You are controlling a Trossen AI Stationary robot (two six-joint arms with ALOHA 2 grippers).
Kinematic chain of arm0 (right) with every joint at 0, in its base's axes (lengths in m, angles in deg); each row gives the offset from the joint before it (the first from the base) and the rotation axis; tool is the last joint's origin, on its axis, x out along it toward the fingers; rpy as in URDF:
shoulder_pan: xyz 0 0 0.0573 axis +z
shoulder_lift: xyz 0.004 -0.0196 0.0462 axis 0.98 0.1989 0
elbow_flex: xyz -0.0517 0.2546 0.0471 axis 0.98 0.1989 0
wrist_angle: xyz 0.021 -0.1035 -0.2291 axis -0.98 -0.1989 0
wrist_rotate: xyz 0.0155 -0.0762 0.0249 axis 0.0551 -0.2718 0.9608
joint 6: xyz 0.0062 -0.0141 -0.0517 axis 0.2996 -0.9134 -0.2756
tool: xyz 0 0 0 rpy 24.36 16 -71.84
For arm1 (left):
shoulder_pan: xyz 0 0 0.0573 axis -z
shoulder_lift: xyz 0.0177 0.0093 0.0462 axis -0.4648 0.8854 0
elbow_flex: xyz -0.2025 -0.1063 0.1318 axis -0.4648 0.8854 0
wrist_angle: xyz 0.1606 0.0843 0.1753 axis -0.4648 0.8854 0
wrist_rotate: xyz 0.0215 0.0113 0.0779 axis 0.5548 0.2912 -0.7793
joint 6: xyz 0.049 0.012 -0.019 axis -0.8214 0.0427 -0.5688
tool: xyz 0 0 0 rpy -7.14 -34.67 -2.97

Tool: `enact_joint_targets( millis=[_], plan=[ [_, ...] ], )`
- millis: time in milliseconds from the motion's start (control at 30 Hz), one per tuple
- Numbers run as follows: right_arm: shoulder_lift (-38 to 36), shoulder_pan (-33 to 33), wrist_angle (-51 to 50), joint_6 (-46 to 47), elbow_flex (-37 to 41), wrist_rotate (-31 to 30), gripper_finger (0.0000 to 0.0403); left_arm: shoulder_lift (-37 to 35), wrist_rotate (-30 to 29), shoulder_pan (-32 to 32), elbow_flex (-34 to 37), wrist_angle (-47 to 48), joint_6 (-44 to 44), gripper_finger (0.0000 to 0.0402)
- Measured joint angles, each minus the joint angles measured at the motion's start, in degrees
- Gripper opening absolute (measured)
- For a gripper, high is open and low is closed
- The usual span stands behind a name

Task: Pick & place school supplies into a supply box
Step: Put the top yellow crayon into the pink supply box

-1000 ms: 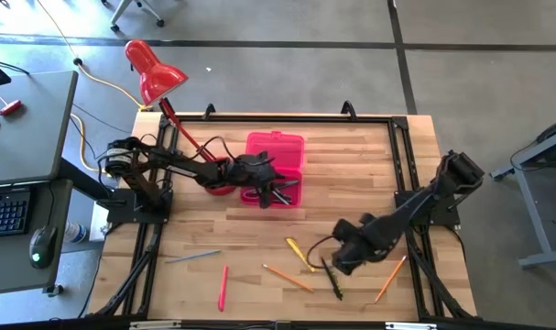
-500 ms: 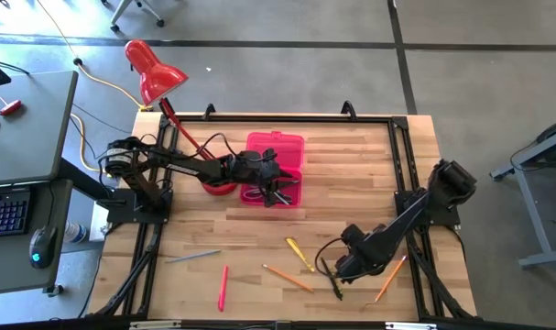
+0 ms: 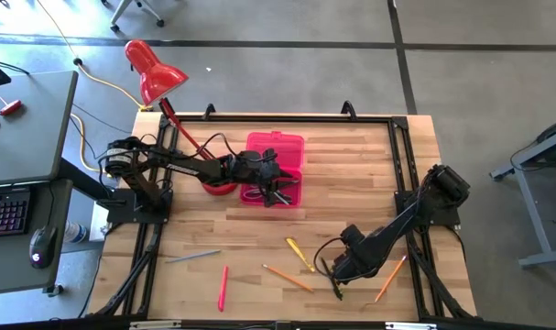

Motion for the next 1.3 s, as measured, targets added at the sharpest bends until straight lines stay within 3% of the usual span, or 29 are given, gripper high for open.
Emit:
enact_joint_targets(
  millis=[233,567,700,867,933,1000,1133,1300],
  plan=[
    [0.01,0.02,1.08,2.38,0.67,0.03,0.0067,0.00,0.00,0.00,0.00,-0.52,-0.74,0.0124],
    [-0.56,0.04,12.80,3.98,10.48,0.52,0.0067,0.00,0.01,0.00,0.00,-1.05,-0.74,0.0124],
    [-0.56,0.11,13.26,0.90,10.94,-2.85,0.0058,0.00,0.00,0.00,0.02,-1.19,-0.74,0.0124],
    [-0.28,0.04,13.37,-4.44,10.11,-5.67,0.0009,0.00,0.10,0.00,0.04,-3.93,-0.52,0.0124],
    [-0.22,0.04,12.48,-8.46,8.72,-6.85,0.0010,0.00,2.38,-0.02,0.04,-6.19,-0.48,0.0124],
    [0.07,-0.18,10.18,-12.03,6.62,-9.14,0.0016,0.00,6.38,-0.01,0.07,-9.19,-0.28,0.0124],
    [0.01,-2.42,7.19,-15.76,2.00,-21.06,0.0006,-0.71,13.08,0.04,0.10,-14.63,-0.09,0.0124],
    [0.09,-6.81,10.66,-29.46,-1.66,-30.59,0.0009,-6.84,20.28,-0.02,0.07,-16.72,0.09,0.0124]
  ],
)
